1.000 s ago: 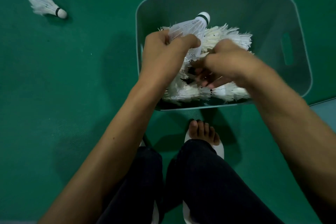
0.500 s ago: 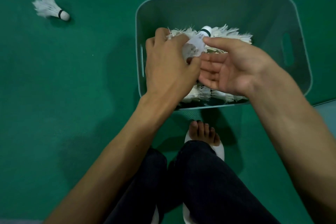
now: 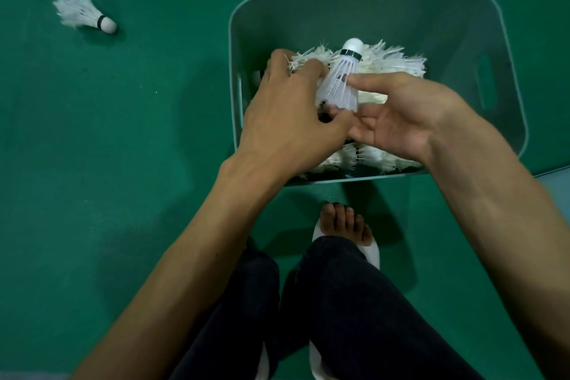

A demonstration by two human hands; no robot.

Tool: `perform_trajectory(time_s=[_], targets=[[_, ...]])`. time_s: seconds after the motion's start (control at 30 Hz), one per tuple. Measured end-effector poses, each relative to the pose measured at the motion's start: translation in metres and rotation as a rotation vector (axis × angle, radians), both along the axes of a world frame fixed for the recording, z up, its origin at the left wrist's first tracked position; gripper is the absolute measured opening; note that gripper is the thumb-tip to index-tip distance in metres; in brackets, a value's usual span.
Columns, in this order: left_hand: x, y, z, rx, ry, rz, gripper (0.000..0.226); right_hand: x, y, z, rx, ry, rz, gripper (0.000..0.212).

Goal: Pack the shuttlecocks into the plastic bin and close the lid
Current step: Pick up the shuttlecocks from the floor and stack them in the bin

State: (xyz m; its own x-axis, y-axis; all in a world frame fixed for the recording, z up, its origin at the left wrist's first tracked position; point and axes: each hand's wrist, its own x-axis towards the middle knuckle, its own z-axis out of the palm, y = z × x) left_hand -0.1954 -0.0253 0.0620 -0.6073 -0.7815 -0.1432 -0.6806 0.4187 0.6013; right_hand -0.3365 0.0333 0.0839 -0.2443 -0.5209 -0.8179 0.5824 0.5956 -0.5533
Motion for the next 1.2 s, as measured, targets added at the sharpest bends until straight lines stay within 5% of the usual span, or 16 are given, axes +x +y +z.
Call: perform_trajectory(time_s=[0.13, 0.27, 0.53, 0.67, 1.0, 1.2], targets=[[0.012, -0.010, 0.007, 0.160, -0.030, -0.149, 0.072, -0.007, 0.004, 0.003, 0.001, 0.260, 0.100, 0.030], [0.015, -0.011, 0.003, 0.109, 0.003, -0.074, 0.078, -0.014, 0.013, 0.007, 0.056, 0.474, 0.197, 0.023], [0.009, -0.021, 0.002, -0.059, 0.180, 0.055, 0.045, -0.015, 0.018, 0.004, 0.253, 1.004, 0.742, 0.020], [0.009, -0.019, 0.011, -0.041, 0.218, 0.091, 0.080, 0.015, 0.003, -0.004, 0.281, 1.289, 1.021, 0.025], [0.013, -0.026, 0.016, -0.109, 0.319, 0.272, 0.055, 0.037, -0.015, -0.027, 0.100, 1.286, 1.116, 0.031], [0.015, -0.024, 0.011, -0.076, 0.295, 0.259, 0.053, 0.011, -0.011, -0.026, -0.017, 0.936, 1.064, 0.042]])
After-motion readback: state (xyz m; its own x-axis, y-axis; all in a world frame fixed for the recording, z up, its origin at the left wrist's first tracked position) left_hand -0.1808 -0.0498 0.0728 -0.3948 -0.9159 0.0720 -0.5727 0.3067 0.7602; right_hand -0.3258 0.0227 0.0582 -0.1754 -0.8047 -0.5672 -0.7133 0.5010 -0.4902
